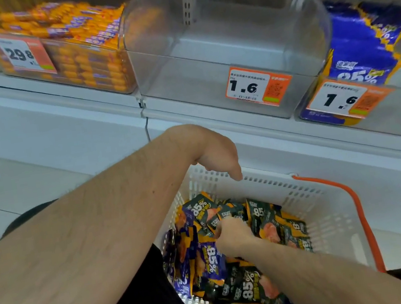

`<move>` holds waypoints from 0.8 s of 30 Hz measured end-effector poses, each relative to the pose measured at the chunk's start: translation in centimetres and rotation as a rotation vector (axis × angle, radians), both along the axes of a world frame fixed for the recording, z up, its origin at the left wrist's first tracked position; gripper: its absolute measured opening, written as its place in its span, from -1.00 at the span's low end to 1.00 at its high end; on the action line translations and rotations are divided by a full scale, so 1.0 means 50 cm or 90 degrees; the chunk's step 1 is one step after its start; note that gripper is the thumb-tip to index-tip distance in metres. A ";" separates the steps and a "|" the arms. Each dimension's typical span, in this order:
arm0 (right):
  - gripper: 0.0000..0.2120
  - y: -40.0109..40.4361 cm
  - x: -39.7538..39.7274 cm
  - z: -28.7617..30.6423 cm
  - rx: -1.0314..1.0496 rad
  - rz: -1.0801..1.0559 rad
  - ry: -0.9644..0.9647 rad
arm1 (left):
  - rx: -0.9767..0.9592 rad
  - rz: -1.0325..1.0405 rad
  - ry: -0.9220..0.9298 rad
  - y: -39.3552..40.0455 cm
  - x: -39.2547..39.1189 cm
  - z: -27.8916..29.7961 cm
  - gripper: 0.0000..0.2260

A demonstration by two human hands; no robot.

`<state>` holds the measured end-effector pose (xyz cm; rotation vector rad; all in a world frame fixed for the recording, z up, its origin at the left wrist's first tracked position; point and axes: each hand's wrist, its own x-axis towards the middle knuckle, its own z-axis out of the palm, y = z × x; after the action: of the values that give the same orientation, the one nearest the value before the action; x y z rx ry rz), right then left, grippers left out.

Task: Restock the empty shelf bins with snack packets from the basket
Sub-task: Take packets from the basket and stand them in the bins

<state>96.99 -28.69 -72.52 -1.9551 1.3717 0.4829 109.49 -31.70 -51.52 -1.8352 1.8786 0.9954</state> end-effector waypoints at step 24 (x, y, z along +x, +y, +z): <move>-0.87 -0.237 -0.368 0.529 -0.078 -0.348 -0.542 | -0.288 0.363 0.665 -0.017 -0.198 0.002 -0.90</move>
<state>78.60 -40.53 -46.05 -1.4744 1.2657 -0.6365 99.61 -32.54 -51.41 -2.4620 2.2620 2.2022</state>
